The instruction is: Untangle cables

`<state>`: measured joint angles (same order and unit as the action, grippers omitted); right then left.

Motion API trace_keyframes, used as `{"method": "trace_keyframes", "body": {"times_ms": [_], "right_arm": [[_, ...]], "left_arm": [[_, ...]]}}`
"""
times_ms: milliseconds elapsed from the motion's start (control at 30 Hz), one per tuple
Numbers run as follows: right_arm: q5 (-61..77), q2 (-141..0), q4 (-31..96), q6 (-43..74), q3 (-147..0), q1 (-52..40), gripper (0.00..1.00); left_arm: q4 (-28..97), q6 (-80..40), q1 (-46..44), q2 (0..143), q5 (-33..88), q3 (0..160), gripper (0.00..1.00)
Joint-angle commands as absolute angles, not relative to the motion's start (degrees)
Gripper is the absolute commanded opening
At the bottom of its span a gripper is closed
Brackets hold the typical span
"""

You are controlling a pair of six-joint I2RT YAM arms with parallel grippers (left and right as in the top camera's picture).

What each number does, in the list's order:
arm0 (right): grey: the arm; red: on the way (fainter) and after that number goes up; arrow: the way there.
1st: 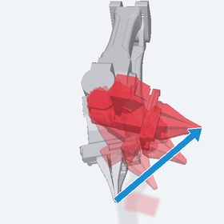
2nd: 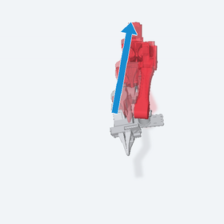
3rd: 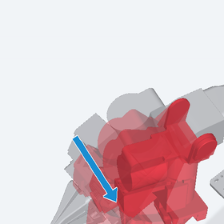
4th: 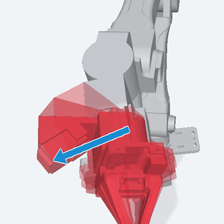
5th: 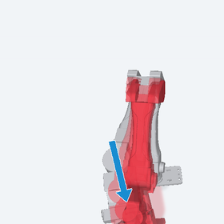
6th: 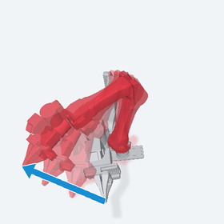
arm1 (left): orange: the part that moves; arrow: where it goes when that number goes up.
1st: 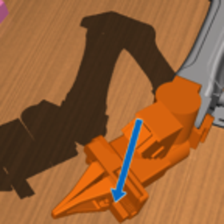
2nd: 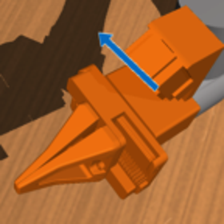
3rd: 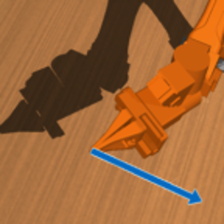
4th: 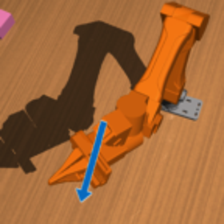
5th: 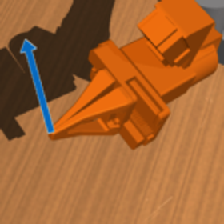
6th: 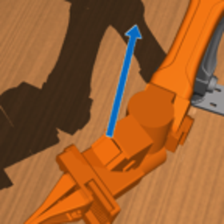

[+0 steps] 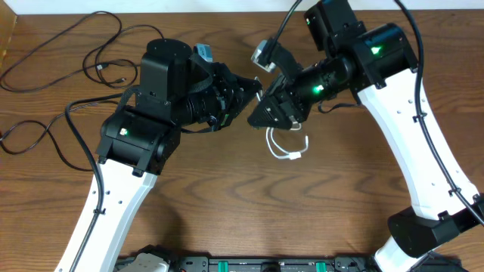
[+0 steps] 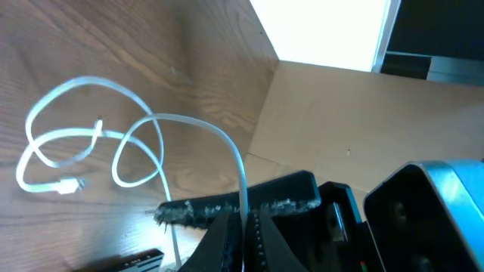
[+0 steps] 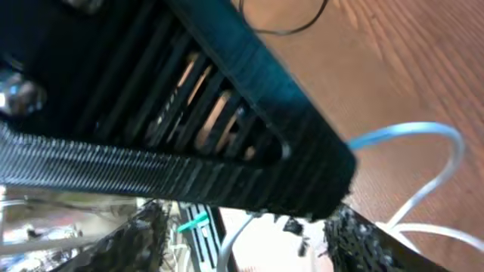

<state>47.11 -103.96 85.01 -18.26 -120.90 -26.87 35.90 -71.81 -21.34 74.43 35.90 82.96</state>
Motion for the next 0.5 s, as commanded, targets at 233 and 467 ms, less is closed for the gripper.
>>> {"method": "trace_keyframes", "body": {"times_ms": [233, 467], "right_arm": [[44.8, -103.4, 84.5, -16.1, -121.7, -27.4, 0.45], [44.8, -103.4, 83.9, -16.1, -121.7, -27.4, 0.31]], "left_arm": [[37.1, -71.0, -21.5, 74.1, 35.3, 83.3, 0.07], [38.9, -71.0, -21.5, 74.2, 32.4, 83.2, 0.07]]}}
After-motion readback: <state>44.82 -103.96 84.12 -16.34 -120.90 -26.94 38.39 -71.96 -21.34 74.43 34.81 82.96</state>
